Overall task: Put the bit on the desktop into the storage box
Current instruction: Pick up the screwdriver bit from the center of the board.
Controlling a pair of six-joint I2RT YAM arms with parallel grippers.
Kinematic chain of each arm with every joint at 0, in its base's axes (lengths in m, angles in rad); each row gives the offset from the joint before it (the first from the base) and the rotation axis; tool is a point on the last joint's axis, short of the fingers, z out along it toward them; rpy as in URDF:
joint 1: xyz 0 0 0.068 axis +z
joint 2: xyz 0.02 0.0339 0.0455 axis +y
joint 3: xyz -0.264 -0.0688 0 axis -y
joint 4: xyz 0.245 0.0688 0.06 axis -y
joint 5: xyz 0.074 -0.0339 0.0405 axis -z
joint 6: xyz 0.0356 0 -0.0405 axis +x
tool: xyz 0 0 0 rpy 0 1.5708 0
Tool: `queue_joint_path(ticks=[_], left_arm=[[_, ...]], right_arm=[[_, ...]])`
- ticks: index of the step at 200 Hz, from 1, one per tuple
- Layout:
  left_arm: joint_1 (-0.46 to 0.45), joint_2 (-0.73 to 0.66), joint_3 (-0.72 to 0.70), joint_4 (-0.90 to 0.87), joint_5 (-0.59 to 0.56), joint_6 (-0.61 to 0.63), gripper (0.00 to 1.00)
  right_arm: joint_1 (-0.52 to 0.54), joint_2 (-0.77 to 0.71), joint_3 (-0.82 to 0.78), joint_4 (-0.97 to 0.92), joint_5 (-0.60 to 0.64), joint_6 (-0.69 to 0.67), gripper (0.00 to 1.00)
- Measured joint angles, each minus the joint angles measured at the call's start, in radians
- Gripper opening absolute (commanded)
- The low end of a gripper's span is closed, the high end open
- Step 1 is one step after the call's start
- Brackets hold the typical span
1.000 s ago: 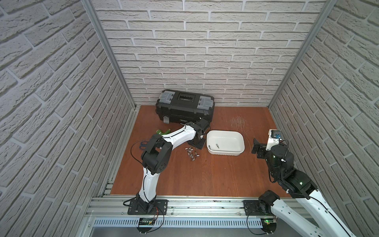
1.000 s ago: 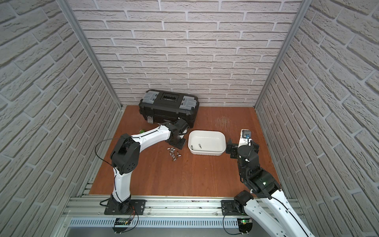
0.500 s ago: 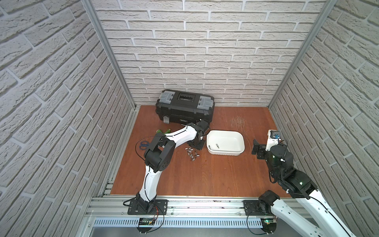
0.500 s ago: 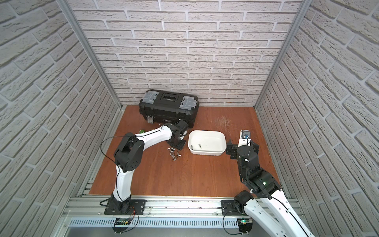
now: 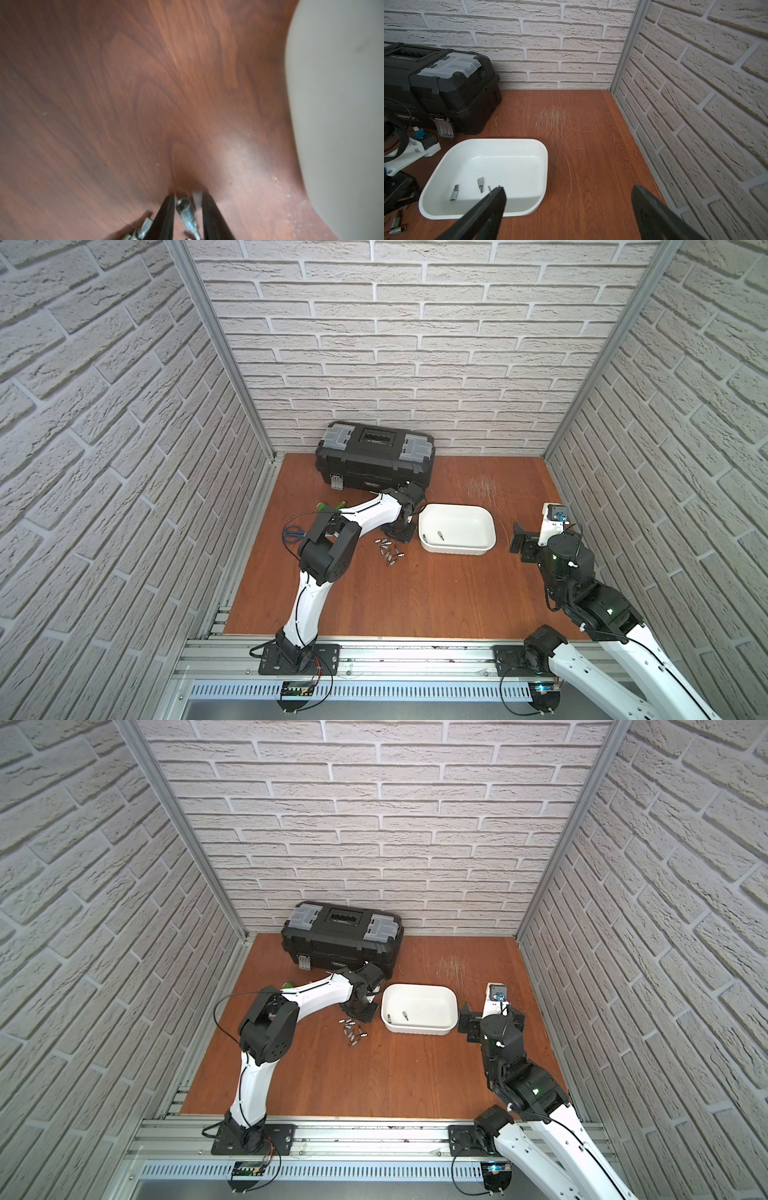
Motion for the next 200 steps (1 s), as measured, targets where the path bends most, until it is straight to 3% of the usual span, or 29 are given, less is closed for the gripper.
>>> queue_joint_path(ticks=[69, 143, 200], left_arm=[[0.000, 0.000, -0.001, 0.009, 0.001, -0.008, 0.11], [0.002, -0.030, -0.043, 0.055, 0.006, -0.020, 0.07], [0.006, -0.146, -0.070, 0.077, 0.000, -0.026, 0.06]], right_arm=[[0.000, 0.000, 0.000, -0.004, 0.020, -0.002, 0.98], [0.000, 0.000, 0.000, -0.005, 0.021, -0.002, 0.98], [0.000, -0.008, 0.000, -0.006, 0.027, -0.001, 0.98]])
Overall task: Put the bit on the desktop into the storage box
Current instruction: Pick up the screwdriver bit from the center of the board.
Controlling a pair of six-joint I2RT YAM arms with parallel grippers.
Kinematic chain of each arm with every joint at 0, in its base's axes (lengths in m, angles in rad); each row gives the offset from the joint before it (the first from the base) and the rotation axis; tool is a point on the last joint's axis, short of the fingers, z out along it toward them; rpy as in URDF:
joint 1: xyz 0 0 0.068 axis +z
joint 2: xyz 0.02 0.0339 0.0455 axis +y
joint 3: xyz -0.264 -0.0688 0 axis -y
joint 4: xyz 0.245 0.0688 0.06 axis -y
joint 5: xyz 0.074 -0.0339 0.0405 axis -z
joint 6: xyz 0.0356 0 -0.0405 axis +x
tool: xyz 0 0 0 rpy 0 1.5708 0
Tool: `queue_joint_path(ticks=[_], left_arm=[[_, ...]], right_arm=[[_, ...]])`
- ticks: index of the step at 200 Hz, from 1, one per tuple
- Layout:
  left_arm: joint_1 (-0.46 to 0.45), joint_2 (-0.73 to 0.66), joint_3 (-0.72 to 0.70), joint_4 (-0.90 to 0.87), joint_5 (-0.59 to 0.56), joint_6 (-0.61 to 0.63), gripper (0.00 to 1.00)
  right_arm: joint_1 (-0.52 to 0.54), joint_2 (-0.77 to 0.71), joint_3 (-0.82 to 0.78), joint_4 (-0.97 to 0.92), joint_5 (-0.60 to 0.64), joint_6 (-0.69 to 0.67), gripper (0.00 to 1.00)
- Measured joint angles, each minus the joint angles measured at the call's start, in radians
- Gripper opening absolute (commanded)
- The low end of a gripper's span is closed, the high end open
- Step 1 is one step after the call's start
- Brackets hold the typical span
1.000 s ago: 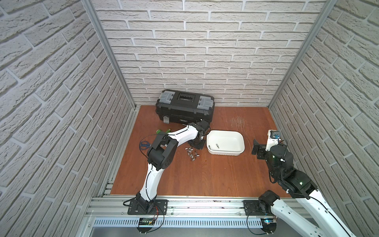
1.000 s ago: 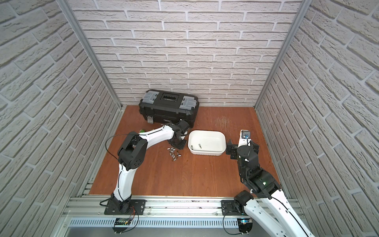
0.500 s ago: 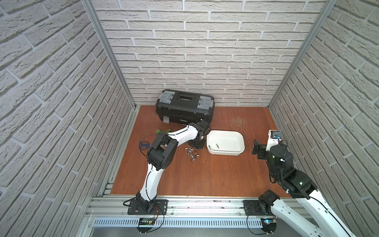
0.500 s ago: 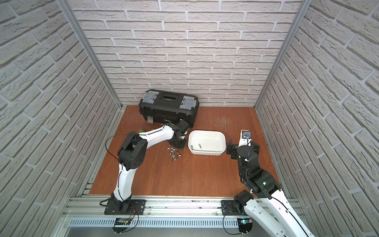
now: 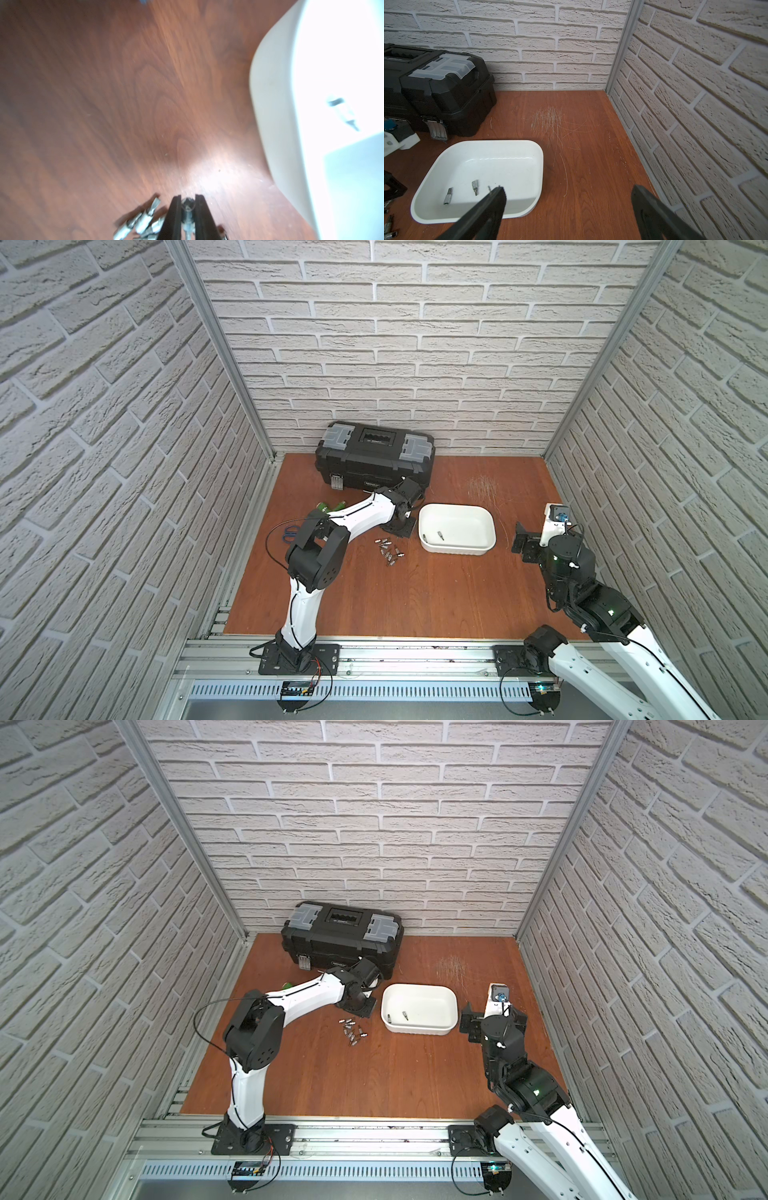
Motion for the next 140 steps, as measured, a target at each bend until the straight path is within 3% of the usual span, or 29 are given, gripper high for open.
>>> queue_joint_path(ticks=[63, 140], left_arm=[[-0.014, -0.159, 0.008, 0.005, -0.010, 0.000, 0.05], [-0.115, -0.100, 0.225, 0.002, -0.001, 0.029, 0.05]], right_arm=[[0.000, -0.001, 0.000, 0.000, 0.001, 0.001, 0.98], [0.000, -0.001, 0.000, 0.001, -0.004, 0.008, 0.98]])
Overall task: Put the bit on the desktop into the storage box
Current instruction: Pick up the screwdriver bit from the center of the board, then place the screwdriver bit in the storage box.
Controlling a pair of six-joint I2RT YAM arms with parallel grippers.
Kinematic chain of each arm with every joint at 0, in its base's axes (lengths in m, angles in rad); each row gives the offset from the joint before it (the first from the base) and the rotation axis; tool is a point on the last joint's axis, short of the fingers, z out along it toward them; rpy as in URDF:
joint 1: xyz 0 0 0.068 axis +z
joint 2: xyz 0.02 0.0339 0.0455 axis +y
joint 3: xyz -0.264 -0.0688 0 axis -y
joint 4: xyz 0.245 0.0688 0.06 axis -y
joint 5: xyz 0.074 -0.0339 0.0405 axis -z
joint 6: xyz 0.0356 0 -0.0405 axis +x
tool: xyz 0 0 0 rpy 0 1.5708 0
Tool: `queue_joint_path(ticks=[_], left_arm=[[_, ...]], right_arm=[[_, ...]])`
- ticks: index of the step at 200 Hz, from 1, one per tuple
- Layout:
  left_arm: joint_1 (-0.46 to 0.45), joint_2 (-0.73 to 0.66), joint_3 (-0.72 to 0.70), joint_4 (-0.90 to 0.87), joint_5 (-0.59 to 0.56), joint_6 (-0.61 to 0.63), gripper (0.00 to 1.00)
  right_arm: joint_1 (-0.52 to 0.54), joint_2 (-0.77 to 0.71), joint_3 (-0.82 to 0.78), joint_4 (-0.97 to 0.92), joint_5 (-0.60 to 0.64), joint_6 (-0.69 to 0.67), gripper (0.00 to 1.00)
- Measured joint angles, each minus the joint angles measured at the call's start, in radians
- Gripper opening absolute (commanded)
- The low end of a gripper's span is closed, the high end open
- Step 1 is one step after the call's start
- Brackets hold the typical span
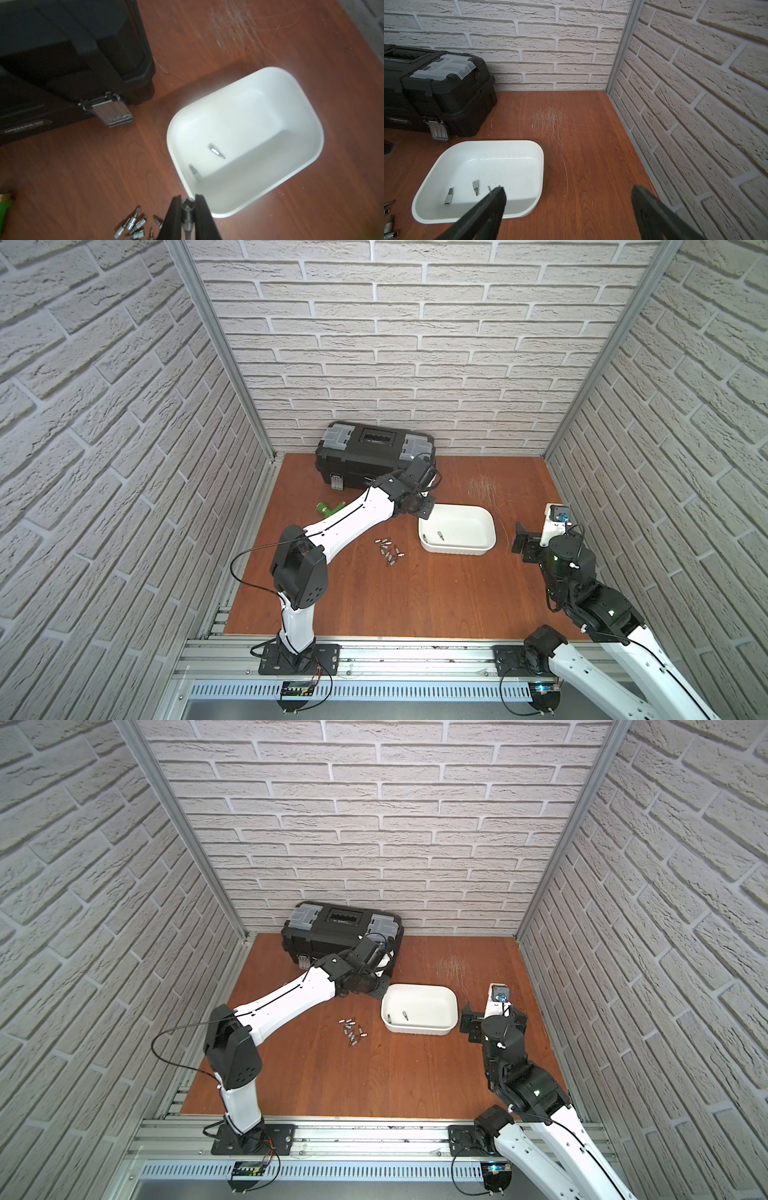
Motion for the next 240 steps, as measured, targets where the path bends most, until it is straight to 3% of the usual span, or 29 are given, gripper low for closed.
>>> queue_joint_path(ticks=[120, 200, 240], left_arm=[[-0.049, 0.365, 0.281, -0.046, 0.079, 0.076, 0.07], [-0.051, 0.457, 0.320, -0.060, 0.092, 0.085, 0.07], [-0.051, 0.466, 0.320, -0.065, 0.092, 0.085, 0.16]], right_arm=[[0.000, 0.031, 0.000, 0.002, -0.026, 0.019, 0.98], [0.000, 0.039, 0.000, 0.002, -0.029, 0.019, 0.98], [0.000, 0.039, 0.000, 0.002, -0.029, 0.019, 0.98]])
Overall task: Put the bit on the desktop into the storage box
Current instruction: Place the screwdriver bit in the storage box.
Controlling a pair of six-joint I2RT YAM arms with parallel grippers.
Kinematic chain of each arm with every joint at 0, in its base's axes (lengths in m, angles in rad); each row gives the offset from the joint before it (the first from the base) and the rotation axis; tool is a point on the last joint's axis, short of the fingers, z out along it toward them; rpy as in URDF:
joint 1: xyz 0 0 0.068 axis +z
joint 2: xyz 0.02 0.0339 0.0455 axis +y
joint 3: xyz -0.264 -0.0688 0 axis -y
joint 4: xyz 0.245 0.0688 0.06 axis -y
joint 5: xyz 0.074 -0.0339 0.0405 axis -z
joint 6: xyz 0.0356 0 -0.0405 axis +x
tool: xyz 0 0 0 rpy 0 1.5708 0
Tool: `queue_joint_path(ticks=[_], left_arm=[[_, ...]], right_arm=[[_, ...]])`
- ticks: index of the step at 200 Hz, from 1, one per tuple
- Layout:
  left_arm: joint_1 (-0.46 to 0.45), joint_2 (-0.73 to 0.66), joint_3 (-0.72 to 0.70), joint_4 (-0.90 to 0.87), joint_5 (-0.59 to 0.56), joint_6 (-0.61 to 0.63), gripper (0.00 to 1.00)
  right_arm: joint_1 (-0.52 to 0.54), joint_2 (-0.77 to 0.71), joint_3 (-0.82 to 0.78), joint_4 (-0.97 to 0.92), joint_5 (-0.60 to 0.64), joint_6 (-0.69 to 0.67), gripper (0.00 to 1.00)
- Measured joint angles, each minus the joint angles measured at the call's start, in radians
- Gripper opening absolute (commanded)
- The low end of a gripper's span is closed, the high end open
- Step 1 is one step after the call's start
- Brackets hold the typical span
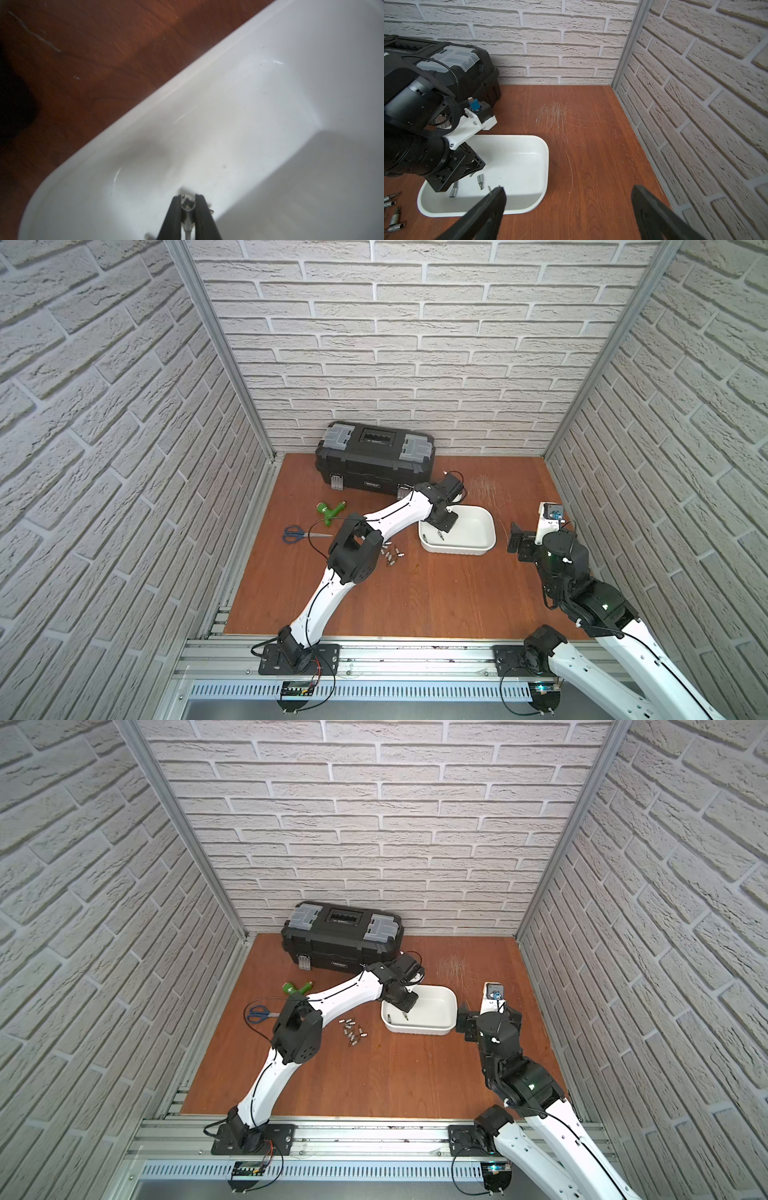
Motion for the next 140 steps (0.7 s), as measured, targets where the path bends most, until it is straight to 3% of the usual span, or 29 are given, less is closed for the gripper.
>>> queue_joint_path(ticks=[140], left_arm=[[-0.005, -0.027, -0.018, -0.011, -0.014, 0.003, 0.42]], right_arm=[[0.000, 0.000, 0.000, 0.000, 0.000, 0.003, 0.98]])
